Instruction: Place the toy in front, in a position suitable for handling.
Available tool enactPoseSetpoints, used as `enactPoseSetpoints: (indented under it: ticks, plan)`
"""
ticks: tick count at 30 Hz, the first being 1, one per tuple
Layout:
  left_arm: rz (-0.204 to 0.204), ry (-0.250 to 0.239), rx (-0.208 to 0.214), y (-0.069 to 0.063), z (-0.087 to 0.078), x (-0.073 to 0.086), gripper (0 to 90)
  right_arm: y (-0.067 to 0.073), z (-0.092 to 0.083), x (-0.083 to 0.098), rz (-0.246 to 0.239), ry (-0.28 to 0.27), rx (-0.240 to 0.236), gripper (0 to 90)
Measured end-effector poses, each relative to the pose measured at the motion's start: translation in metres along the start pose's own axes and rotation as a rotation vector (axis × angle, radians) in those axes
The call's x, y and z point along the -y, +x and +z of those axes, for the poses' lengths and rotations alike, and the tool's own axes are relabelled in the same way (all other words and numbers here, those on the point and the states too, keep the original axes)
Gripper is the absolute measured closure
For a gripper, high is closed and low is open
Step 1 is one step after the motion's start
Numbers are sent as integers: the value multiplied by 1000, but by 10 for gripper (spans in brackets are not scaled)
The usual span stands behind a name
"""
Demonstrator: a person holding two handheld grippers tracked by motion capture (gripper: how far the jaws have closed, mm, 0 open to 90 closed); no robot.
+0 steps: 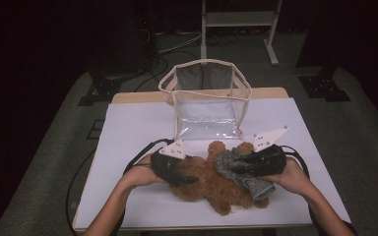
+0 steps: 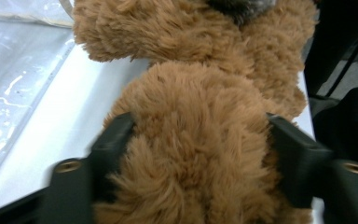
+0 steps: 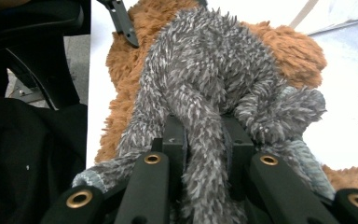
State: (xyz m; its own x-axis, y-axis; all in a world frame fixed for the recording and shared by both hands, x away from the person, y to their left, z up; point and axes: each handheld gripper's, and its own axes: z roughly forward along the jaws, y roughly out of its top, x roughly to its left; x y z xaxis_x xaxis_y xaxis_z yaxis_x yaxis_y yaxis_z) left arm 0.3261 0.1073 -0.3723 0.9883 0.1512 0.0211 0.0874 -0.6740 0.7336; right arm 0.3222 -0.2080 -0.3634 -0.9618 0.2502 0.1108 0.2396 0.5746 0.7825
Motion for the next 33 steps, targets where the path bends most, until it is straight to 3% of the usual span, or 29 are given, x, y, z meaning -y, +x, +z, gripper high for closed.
enactPoseSetpoints:
  ticks: [5,13,18,21,23,28,33]
  plan:
    - [13,-10,-33,-6,-1,3,390,1,-5,-7,-18,20,39,677]
    - [54,-8,-50,-11,-3,4,400,1,-10,-13,6,7,28,533]
    - [40,-25,-50,-13,-4,7,423,6,5,-10,-19,7,39,625]
    - [18,-22,-34,-12,-2,7,363,10,10,-11,-43,8,47,672]
    - [38,-19,-44,-14,-3,7,377,12,9,-10,-68,23,56,692]
    - [35,-28,-53,-15,-5,9,407,5,-7,0,-35,12,12,716]
    - [10,-48,-47,-10,-8,13,407,-6,-29,19,27,-10,40,716]
